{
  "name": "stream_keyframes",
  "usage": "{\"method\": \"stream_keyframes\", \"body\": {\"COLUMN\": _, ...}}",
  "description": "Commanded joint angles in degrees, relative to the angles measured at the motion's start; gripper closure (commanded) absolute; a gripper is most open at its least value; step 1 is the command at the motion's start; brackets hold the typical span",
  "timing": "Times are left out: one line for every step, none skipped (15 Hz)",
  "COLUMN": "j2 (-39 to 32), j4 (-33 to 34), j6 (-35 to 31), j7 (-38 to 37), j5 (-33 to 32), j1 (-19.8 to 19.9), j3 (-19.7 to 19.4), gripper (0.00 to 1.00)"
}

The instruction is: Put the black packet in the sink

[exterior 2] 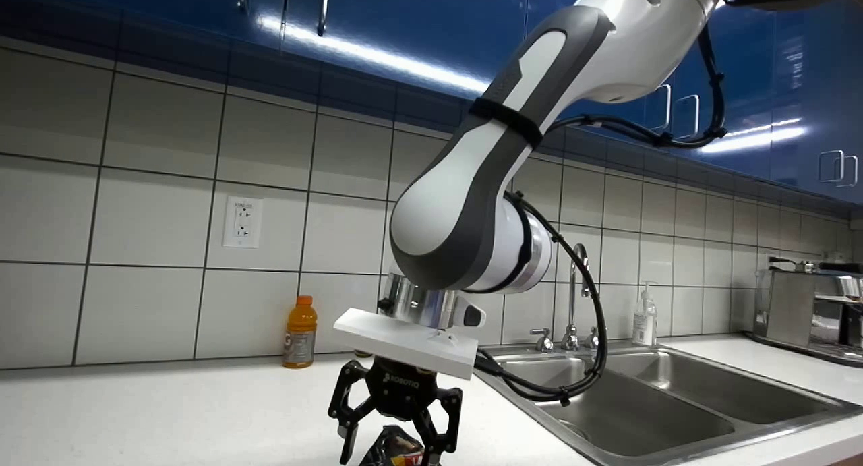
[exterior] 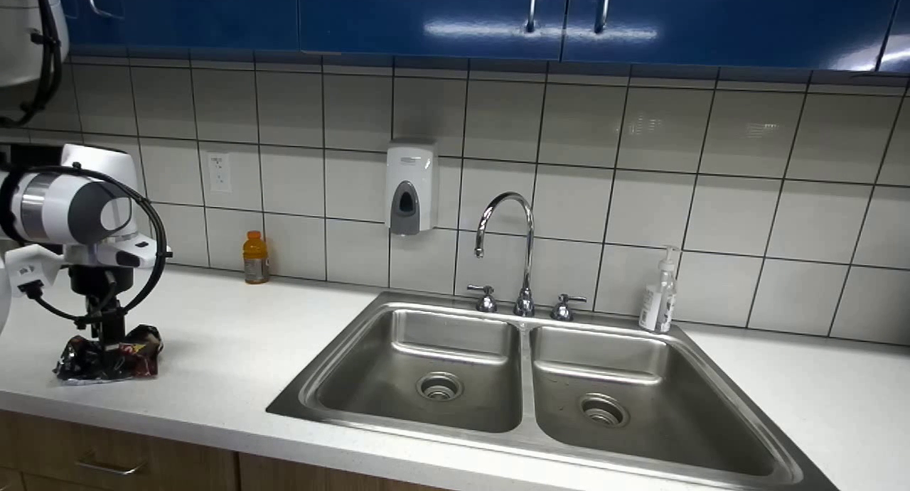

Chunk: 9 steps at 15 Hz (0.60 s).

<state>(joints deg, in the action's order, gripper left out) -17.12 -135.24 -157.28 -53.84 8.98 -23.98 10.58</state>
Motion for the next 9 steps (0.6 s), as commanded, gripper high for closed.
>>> {"method": "stream_keyframes", "body": {"j2": 1.51, "j4": -0.75, "j6": 0.10, "j7": -1.70, "j5": -0.63, "j1": -0.21, "j3": 0.00, "gripper": 0.34}}
{"method": "stream_keyframes", "body": {"j2": 1.51, "j4": -0.75, "j6": 0.10, "j7": -1.76, "j5": -0.72, "j1": -0.25, "j3": -0.05, "gripper": 0.44}}
{"method": "stream_keyframes", "body": {"j2": 1.50, "j4": -0.73, "j6": 0.13, "j7": -1.79, "j5": -0.82, "j1": -0.27, "j3": -0.11, "gripper": 0.51}}
{"method": "stream_keyframes", "body": {"j2": 1.53, "j4": -0.72, "j6": 0.15, "j7": -1.81, "j5": -0.88, "j1": -0.29, "j3": -0.15, "gripper": 0.60}}
{"method": "stream_keyframes", "body": {"j2": 1.58, "j4": -0.73, "j6": 0.16, "j7": -1.90, "j5": -1.05, "j1": -0.35, "j3": -0.24, "gripper": 0.67}}
{"method": "stream_keyframes", "body": {"j2": 1.61, "j4": -0.74, "j6": 0.17, "j7": -1.91, "j5": -1.10, "j1": -0.37, "j3": -0.26, "gripper": 0.76}}
{"method": "stream_keyframes", "body": {"j2": 1.67, "j4": -0.72, "j6": 0.24, "j7": -1.87, "j5": -1.08, "j1": -0.34, "j3": -0.26, "gripper": 0.82}}
{"method": "stream_keyframes", "body": {"j2": 1.70, "j4": -0.72, "j6": 0.21, "j7": -1.92, "j5": -1.17, "j1": -0.37, "j3": -0.31, "gripper": 0.91}}
{"method": "stream_keyframes", "body": {"j2": 1.71, "j4": -0.70, "j6": 0.23, "j7": -1.93, "j5": -1.21, "j1": -0.37, "j3": -0.33, "gripper": 0.98}}
